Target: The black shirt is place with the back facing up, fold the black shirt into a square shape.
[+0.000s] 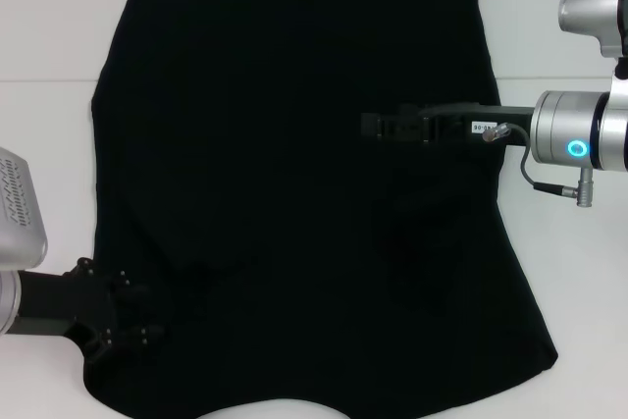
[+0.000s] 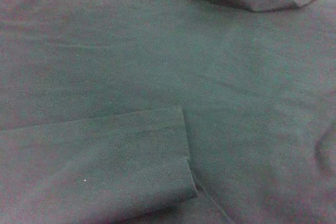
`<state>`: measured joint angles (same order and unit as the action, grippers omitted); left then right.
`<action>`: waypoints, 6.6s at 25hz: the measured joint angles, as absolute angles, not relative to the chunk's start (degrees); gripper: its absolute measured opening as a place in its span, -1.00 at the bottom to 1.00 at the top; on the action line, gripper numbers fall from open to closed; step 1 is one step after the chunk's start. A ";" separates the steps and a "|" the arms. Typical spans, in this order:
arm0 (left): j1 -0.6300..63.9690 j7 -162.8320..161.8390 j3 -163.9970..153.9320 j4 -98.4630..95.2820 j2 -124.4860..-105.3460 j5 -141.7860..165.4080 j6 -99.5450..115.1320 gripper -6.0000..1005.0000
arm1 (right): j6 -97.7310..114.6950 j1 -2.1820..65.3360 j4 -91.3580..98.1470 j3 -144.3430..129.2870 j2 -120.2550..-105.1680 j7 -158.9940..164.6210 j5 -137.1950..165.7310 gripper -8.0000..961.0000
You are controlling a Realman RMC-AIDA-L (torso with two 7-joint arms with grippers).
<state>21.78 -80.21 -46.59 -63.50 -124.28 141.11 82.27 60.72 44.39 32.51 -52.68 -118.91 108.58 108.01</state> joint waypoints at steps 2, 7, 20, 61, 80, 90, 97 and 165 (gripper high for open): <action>21.79 -80.13 -46.76 -63.54 -124.28 141.55 82.16 0.04 | 60.72 44.39 32.52 -52.65 -118.91 108.57 108.01 0.77; 21.80 -80.49 -47.73 -63.68 -124.28 142.61 81.24 0.03 | 60.73 44.33 32.52 -52.64 -118.91 108.55 108.02 0.76; 22.37 -82.82 -46.83 -63.64 -123.97 143.30 81.42 -0.52 | 60.99 44.29 32.57 -51.85 -118.77 108.20 108.02 0.71; 18.97 -73.27 -16.90 -49.78 -122.49 131.62 84.90 -0.92 | 87.85 31.42 32.77 -45.96 -106.53 118.83 119.89 0.57; 19.14 -72.90 -15.24 -49.48 -122.43 131.39 84.99 -0.92 | 87.53 32.99 32.39 -46.11 -107.87 123.83 130.22 0.51; 19.17 -72.86 -15.21 -49.48 -122.40 131.39 85.00 -0.92 | 86.67 34.07 30.28 -46.40 -108.93 124.04 131.57 0.48; 19.20 -72.84 -15.20 -49.48 -122.41 131.39 84.94 -0.92 | 87.87 34.70 30.24 -47.79 -109.73 124.74 131.83 0.45; 10.67 -73.30 -0.93 -46.10 -123.78 131.31 106.46 -0.92 | 102.89 21.06 30.85 -34.26 -106.63 102.66 134.61 -0.89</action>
